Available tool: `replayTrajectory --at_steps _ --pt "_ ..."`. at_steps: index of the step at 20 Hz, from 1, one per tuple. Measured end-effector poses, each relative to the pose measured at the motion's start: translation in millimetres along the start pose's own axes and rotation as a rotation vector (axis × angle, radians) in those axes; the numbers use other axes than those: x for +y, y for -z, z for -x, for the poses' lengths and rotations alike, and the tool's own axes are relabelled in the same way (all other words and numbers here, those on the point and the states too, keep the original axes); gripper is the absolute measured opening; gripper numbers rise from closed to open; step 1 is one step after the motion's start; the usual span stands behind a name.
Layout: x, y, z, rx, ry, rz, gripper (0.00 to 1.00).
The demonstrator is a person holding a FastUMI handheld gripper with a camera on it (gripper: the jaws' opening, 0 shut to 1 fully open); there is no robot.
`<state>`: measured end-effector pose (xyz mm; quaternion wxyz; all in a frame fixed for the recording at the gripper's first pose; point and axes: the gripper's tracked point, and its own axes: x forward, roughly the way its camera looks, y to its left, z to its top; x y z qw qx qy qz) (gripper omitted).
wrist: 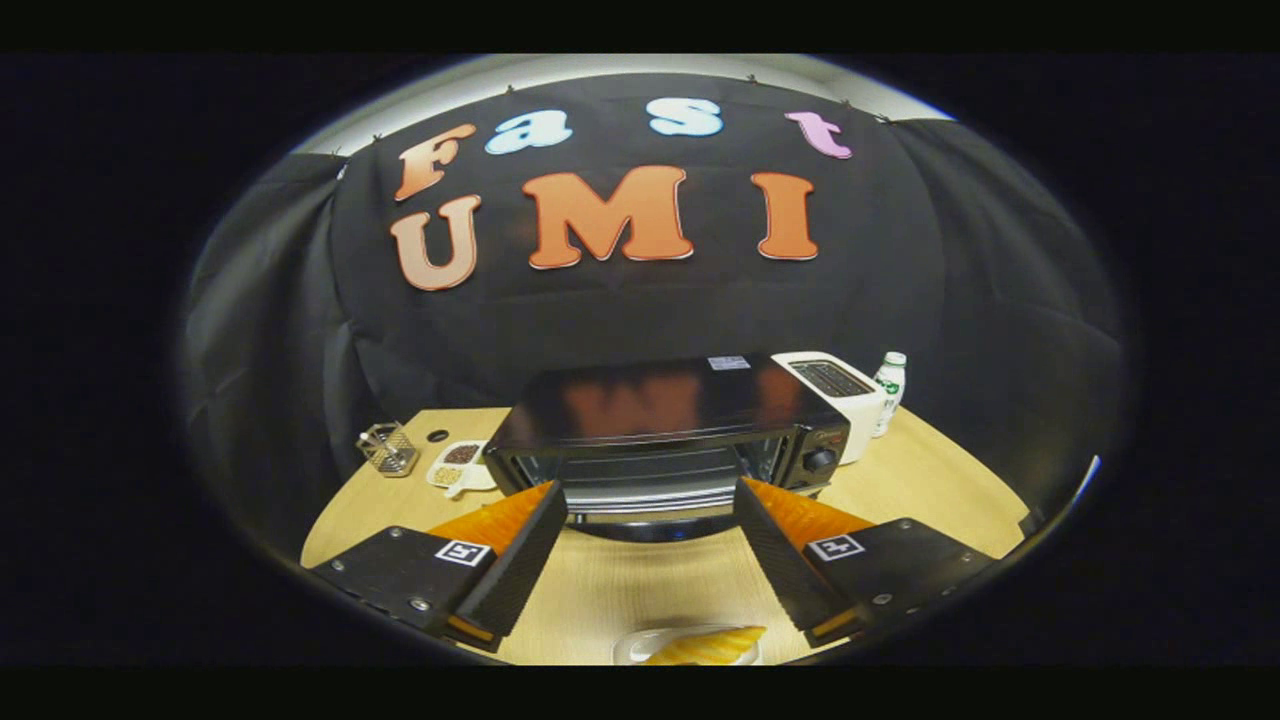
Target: Open the toaster oven, put the food inside, and close the toaster oven door.
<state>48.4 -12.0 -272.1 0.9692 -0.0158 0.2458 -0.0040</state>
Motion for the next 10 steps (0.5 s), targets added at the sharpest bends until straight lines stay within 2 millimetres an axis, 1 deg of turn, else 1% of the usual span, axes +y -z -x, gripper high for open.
replayTrajectory --at_steps 2,5,7,8,9,10 --pt "-2 7 -18 0.03 0.016 0.032 1.0" --pt "-2 10 -33 0.037 0.017 0.041 1.0" --pt "-8 22 -39 0.069 0.03 0.048 1.0" --pt "-10 17 -40 0.047 0.036 0.044 1.0" --pt "-11 25 -41 0.059 0.035 0.044 1.0" --pt "-11 27 -39 0.054 0.039 0.044 1.0"
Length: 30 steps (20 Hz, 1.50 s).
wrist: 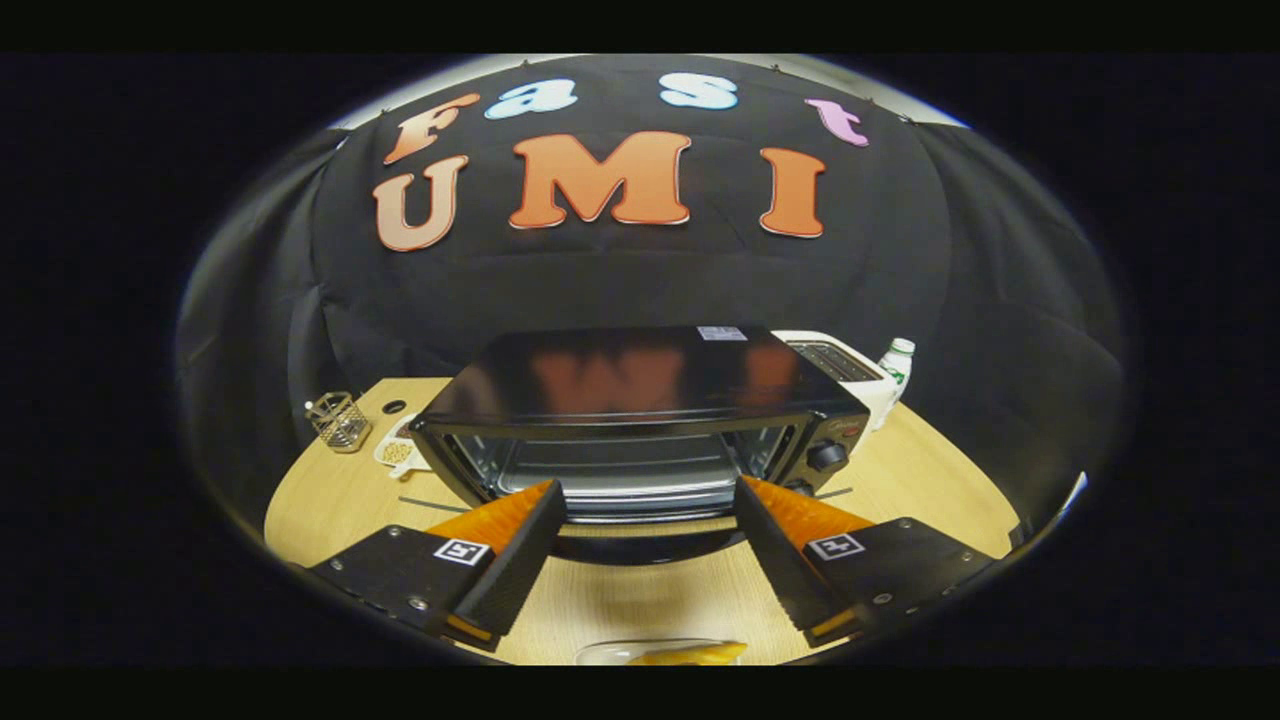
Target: Open the toaster oven, put the food inside, and close the toaster oven door.
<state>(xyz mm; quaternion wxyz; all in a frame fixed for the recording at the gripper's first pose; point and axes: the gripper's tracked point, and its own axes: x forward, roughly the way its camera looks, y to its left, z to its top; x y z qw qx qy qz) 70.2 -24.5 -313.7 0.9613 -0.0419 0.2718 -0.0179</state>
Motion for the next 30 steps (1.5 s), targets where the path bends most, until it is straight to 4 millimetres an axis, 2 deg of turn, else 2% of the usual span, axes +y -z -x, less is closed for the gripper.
replayTrajectory --at_steps 2,7,16,20,22,25,27,30 --pt "0 18 4 0.031 0.002 0.007 1.0" --pt "-1 89 8 0.16 0.012 0.021 1.0" --pt "-2 167 -1 0.329 0.042 -0.033 1.0" --pt "-4 167 -4 0.318 0.058 -0.049 1.0" --pt "-7 160 7 0.305 0.086 -0.056 1.0" --pt "-14 157 34 0.305 0.138 -0.043 1.0" --pt "-19 163 57 0.317 0.189 -0.021 1.0" --pt "-12 180 90 0.345 0.224 -0.056 1.0"
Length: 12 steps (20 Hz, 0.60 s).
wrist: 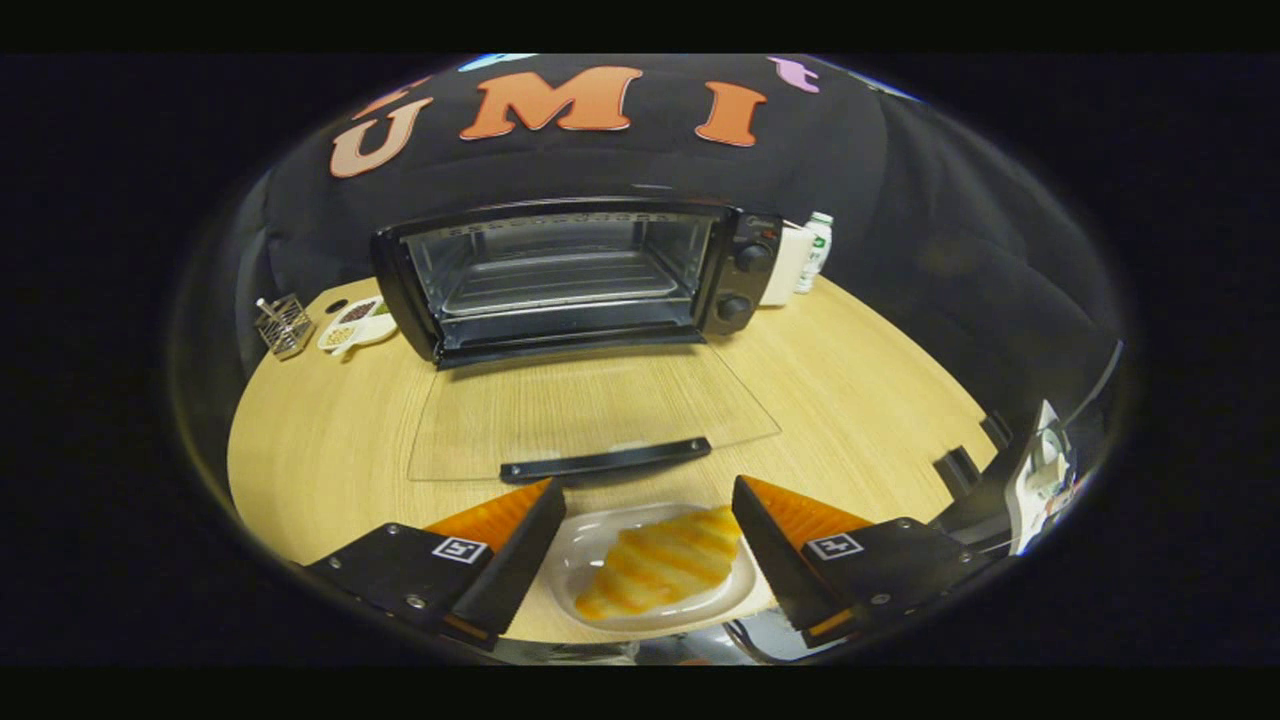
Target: Open the toaster oven, put the food inside, and close the toaster oven door.
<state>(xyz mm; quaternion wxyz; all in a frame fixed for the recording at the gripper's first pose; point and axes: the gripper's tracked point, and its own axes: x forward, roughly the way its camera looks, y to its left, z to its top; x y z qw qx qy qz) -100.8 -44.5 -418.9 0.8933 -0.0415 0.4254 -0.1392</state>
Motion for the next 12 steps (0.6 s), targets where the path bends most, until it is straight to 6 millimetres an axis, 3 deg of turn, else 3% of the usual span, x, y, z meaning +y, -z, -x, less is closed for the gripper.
replayTrajectory --at_steps 2,4,8,12 --pt "-11 17 12 0.012 0.059 0.028 1.0" --pt "-6 34 19 0.043 0.049 -0.008 1.0" --pt "-3 69 18 0.132 0.069 -0.096 1.0" --pt "5 84 10 0.182 0.071 -0.133 1.0"
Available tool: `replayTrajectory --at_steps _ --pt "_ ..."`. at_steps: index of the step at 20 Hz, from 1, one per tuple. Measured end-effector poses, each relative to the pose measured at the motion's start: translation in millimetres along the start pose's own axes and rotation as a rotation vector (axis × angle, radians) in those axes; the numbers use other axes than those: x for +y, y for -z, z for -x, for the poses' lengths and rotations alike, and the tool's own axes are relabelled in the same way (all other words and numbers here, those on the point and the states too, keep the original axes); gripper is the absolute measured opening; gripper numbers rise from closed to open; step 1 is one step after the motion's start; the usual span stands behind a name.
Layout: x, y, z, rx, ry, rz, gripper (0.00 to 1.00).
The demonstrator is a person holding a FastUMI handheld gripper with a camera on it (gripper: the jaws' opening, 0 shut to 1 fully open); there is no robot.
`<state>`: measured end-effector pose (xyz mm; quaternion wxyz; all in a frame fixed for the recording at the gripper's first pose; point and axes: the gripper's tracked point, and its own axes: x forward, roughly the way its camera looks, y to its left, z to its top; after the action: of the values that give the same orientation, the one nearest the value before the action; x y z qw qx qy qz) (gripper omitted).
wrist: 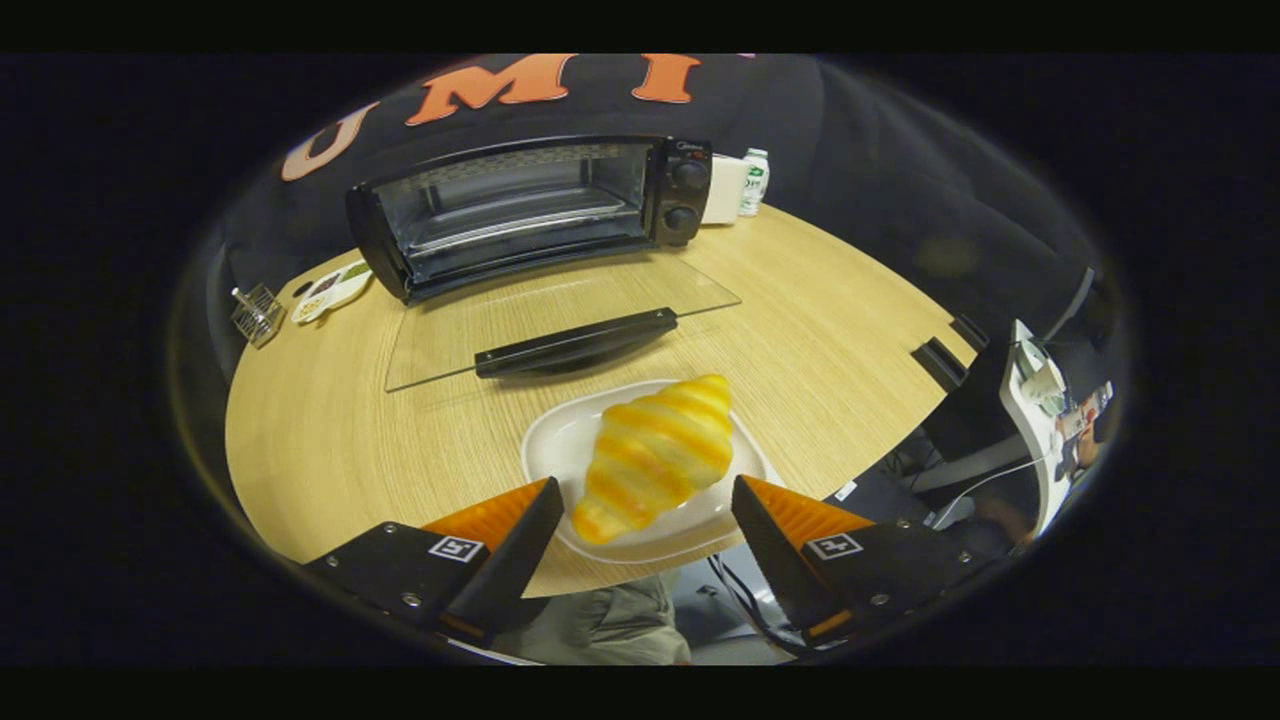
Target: Open the toaster oven, put the food inside, and close the toaster oven door.
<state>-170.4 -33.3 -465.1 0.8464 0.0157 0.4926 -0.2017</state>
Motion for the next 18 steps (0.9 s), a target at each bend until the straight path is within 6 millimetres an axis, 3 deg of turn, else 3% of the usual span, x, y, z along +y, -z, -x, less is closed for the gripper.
replayTrajectory --at_steps 3,5,12,14,18 --pt "10 11 -9 0.054 -0.021 -0.057 1.0" --pt "10 15 -13 0.063 -0.01 -0.073 0.93" --pt "12 19 -15 0.076 -0.05 -0.156 0.64" --pt "15 20 -13 0.073 -0.084 -0.197 0.49" --pt "4 12 -6 0.033 -0.09 -0.266 0.32"
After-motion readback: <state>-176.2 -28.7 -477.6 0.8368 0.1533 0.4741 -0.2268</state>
